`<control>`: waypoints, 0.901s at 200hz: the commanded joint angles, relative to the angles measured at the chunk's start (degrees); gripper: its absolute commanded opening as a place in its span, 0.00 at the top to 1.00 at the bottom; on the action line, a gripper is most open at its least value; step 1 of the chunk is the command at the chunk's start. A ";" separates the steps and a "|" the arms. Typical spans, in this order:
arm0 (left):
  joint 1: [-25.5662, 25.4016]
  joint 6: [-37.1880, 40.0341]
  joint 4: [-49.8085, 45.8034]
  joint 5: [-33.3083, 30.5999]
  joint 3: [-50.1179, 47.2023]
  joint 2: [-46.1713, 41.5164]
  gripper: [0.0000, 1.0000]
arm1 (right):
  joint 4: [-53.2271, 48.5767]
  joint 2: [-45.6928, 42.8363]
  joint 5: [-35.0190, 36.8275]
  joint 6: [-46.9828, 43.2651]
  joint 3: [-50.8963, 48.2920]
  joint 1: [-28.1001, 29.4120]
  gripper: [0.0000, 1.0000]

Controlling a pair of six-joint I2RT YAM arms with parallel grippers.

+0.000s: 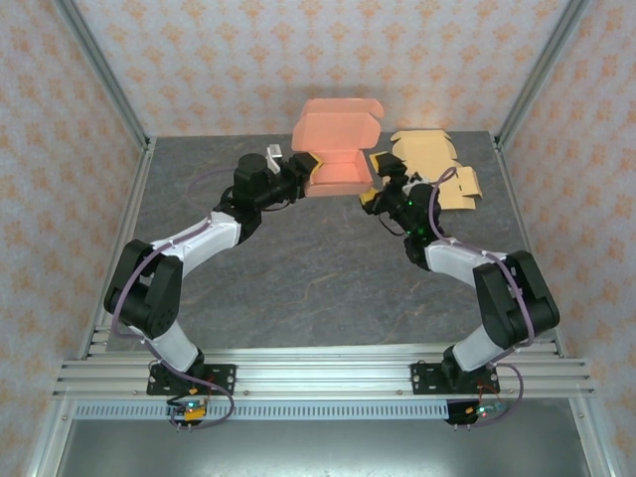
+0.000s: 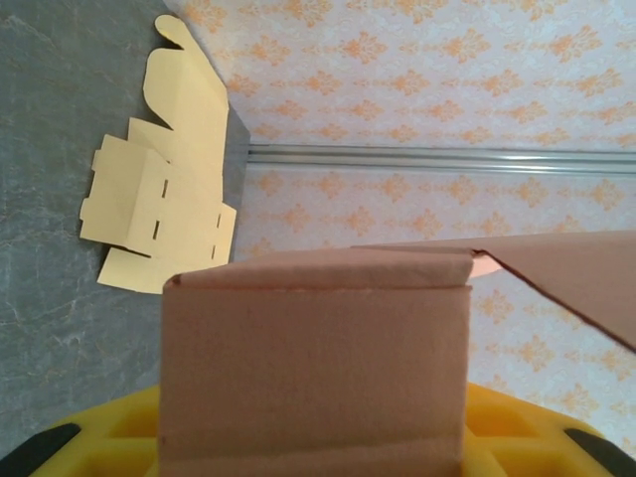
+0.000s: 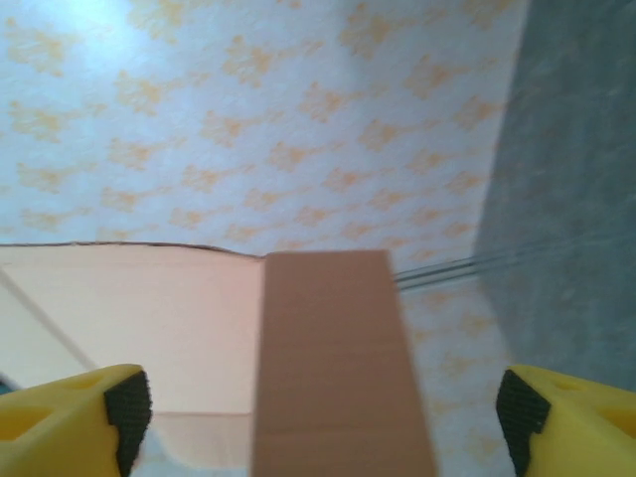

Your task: Fold the paper box

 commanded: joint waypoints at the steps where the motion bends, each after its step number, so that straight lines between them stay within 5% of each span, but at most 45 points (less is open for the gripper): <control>1: -0.15 -2.51 3.73 0.56 -0.74 -1.11 0.62 | 11.06 1.59 1.13 5.28 2.50 0.99 0.15; 43: -0.19 -5.08 5.84 0.03 -2.11 -0.49 0.62 | 11.29 2.59 2.30 4.68 1.57 1.46 0.33; 121: -0.27 -3.73 4.72 0.64 -1.77 -1.05 0.62 | 4.91 3.33 0.53 1.38 2.75 1.47 0.50; 180: -0.23 -0.76 2.24 0.65 -1.50 -1.82 0.61 | -19.00 -1.58 -1.76 -20.37 5.28 1.63 0.65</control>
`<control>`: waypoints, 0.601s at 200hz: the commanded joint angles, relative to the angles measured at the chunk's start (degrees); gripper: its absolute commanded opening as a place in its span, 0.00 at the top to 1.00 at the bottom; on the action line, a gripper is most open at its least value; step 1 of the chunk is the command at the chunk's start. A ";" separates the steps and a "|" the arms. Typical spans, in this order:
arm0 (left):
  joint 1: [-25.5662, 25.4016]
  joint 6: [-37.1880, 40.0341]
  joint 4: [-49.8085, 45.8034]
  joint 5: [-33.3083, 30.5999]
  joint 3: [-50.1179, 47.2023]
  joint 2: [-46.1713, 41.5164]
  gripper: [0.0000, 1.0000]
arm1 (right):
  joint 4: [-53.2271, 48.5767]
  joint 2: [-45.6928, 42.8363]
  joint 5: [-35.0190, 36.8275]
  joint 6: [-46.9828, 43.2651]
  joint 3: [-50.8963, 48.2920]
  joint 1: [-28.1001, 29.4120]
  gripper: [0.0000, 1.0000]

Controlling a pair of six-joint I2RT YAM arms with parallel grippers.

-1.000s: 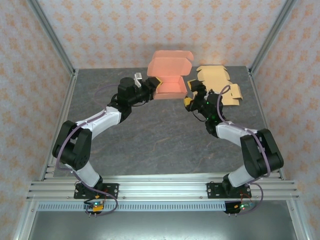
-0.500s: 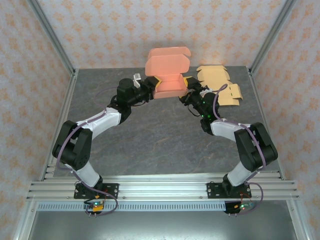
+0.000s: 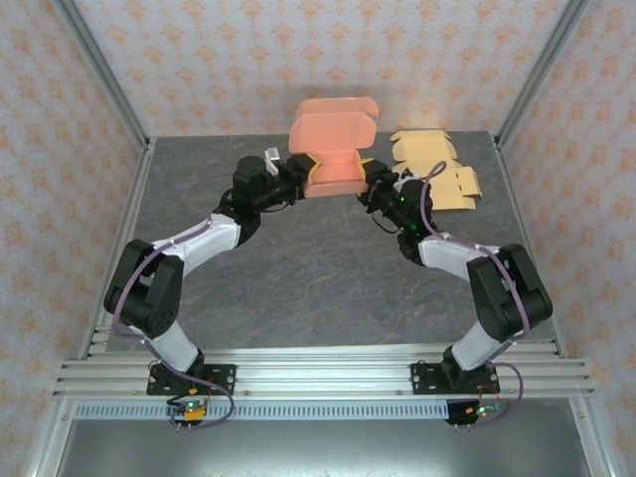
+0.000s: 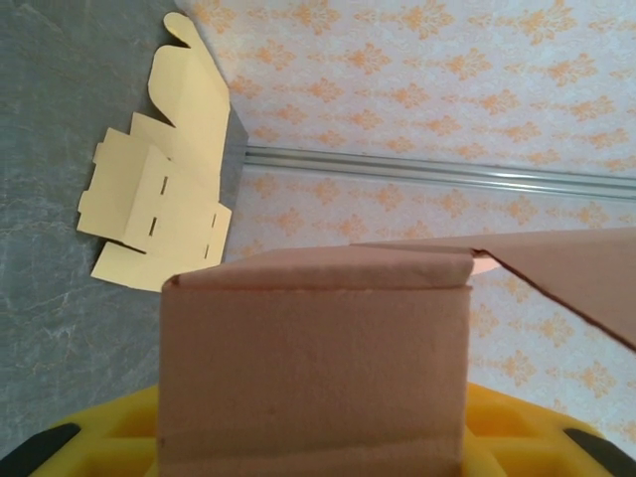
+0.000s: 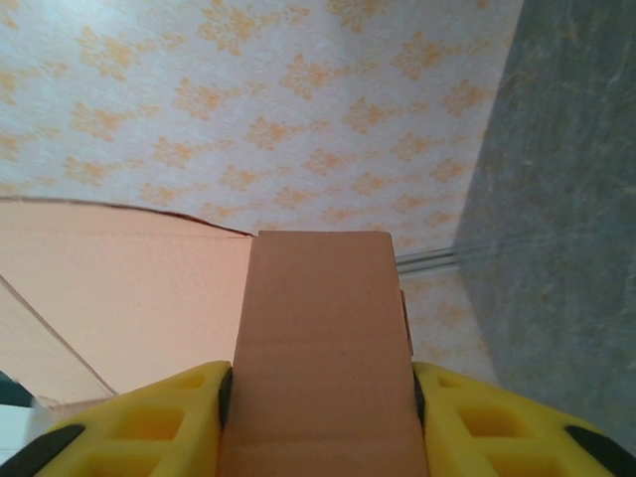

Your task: Fold the paper box

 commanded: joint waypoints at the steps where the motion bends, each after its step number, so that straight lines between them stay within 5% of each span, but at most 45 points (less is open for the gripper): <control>1: -0.34 2.50 0.76 0.94 -0.08 -1.82 0.61 | -14.63 -3.67 -0.79 -14.69 2.08 0.29 0.65; 46: -0.37 3.51 0.15 0.52 -0.16 -1.81 0.61 | -22.07 -7.81 3.19 -22.12 -0.20 0.34 0.61; 86: -0.24 5.41 -0.05 -0.19 -0.26 -1.64 0.61 | -22.63 -10.74 4.90 -21.09 -0.65 -0.19 0.42; 120: -0.05 11.65 -3.78 0.21 0.04 -0.93 0.60 | -23.56 -13.75 -0.57 -24.73 -0.57 -2.45 0.26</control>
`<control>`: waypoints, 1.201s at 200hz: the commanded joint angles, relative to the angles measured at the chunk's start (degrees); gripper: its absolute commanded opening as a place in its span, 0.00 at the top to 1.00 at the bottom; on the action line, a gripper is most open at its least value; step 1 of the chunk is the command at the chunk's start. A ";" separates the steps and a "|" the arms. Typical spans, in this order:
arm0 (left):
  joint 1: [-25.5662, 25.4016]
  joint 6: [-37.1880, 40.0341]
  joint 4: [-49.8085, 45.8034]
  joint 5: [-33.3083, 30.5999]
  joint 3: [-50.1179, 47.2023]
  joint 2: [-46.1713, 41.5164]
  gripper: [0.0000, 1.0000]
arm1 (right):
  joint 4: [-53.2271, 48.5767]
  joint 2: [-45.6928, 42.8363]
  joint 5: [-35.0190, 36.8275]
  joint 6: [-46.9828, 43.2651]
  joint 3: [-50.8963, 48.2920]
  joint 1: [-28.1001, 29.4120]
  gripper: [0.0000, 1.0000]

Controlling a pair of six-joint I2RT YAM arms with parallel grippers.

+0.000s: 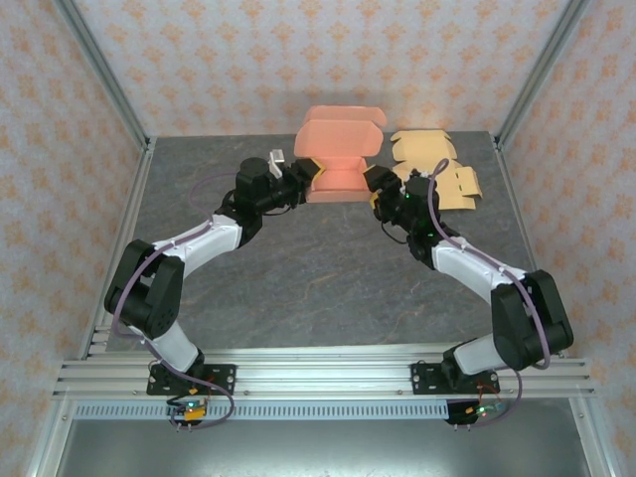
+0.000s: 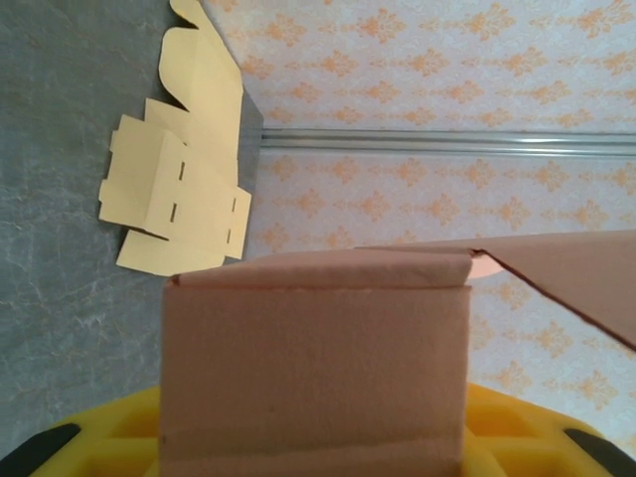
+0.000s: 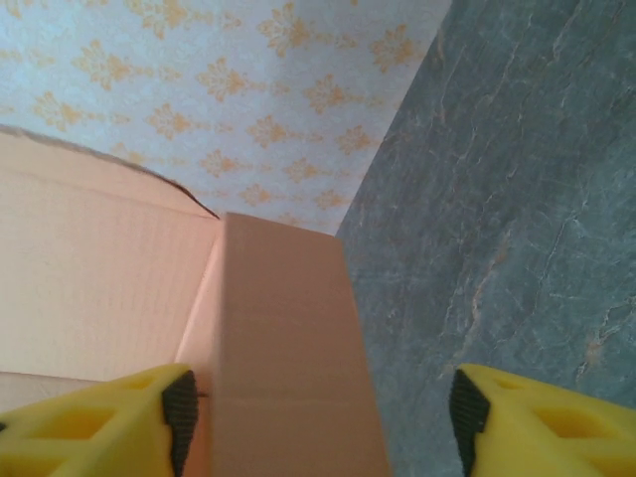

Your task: Fold the paper box

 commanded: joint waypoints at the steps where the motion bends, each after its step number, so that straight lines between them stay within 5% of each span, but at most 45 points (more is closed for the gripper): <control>1: 0.56 6.12 -2.24 -0.83 0.18 -0.89 0.60 | -1.83 -3.65 -2.83 -5.17 -0.41 -1.62 0.26; 32: 0.65 11.63 -3.16 0.07 -0.41 1.69 0.57 | -15.05 -7.41 -1.91 -18.32 1.81 -1.90 0.20; 88: -0.44 27.47 -3.81 4.36 -2.60 8.32 0.55 | -18.16 -11.42 0.99 -41.91 -1.45 -2.78 0.20; 142: -0.20 32.99 -4.41 7.02 -0.75 13.89 0.37 | -18.61 -9.70 5.52 -57.23 -4.89 -2.87 0.19; 190: 0.89 33.76 -4.48 6.45 -2.74 17.16 0.28 | -20.02 -3.43 2.56 -59.33 -1.26 -3.79 0.19; 240: 1.18 39.85 -15.01 3.87 -6.68 5.67 0.19 | -24.34 -1.53 -2.57 -62.44 3.11 -3.83 0.19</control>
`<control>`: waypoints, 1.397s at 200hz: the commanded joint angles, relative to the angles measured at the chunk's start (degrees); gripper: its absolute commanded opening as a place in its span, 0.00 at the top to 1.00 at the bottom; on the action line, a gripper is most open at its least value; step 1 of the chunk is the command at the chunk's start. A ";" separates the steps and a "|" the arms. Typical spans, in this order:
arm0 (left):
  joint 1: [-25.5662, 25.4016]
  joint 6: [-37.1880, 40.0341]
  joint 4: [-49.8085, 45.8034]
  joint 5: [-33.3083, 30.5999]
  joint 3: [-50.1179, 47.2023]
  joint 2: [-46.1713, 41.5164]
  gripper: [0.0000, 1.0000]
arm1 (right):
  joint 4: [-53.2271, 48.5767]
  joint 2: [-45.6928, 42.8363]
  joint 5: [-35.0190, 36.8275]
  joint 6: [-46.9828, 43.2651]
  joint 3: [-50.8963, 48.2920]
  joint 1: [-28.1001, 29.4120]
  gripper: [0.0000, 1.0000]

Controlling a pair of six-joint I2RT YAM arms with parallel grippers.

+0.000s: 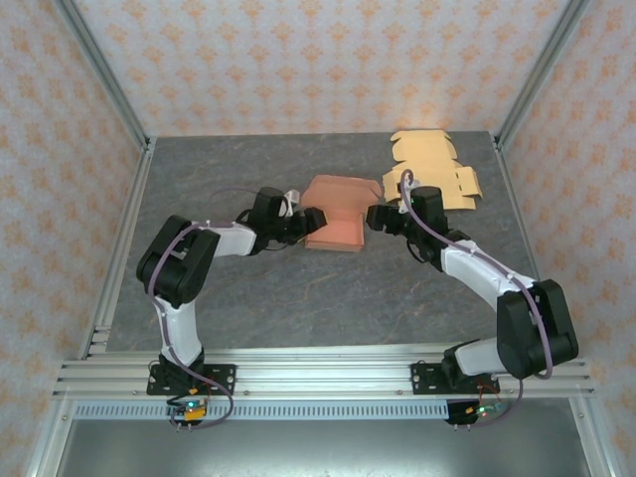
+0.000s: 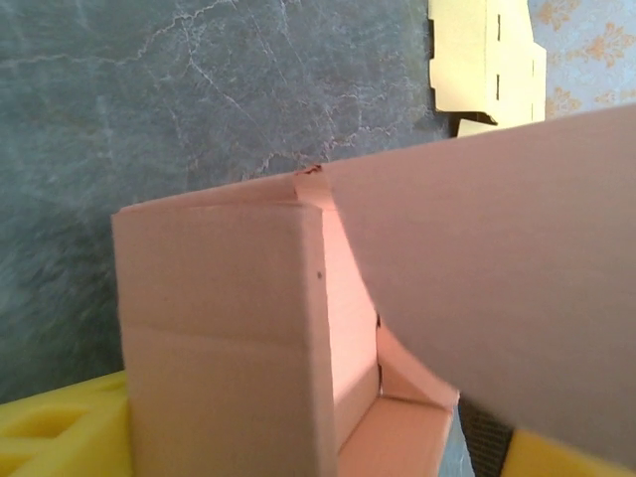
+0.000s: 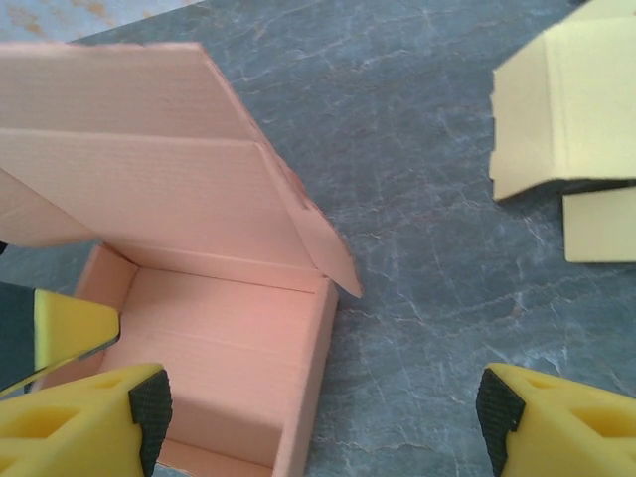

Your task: Fold the paper box

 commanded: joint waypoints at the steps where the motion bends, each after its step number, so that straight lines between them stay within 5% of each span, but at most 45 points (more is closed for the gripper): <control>1: 0.41 5.57 -6.68 -1.35 -1.27 -7.80 0.19 | -2.54 0.81 -3.86 -3.82 4.27 -0.36 0.19; 65: 1.11 17.37 -27.59 -9.25 1.70 -16.79 0.11 | -14.95 9.80 -14.02 -8.09 16.06 -3.26 0.25; 100: 1.72 16.61 -28.80 -8.89 1.59 -15.24 0.10 | -13.83 10.84 -16.77 -6.57 16.51 -3.26 0.26; 141: 1.72 22.07 -33.63 -16.99 4.09 -19.23 0.11 | -18.70 12.75 -21.26 -11.38 19.15 -3.26 0.28; 171: 1.63 28.34 -42.38 -17.30 13.28 -16.75 0.15 | -21.84 16.80 -23.81 -13.36 24.36 -3.26 0.28; 221: 1.60 29.13 -41.87 -19.33 15.53 -12.49 0.22 | -24.56 23.35 -24.41 -14.93 31.25 -3.17 0.31; 279: 1.26 29.13 -40.86 -20.19 16.89 -11.83 0.51 | -25.15 26.77 -27.77 -13.57 35.10 -0.78 0.59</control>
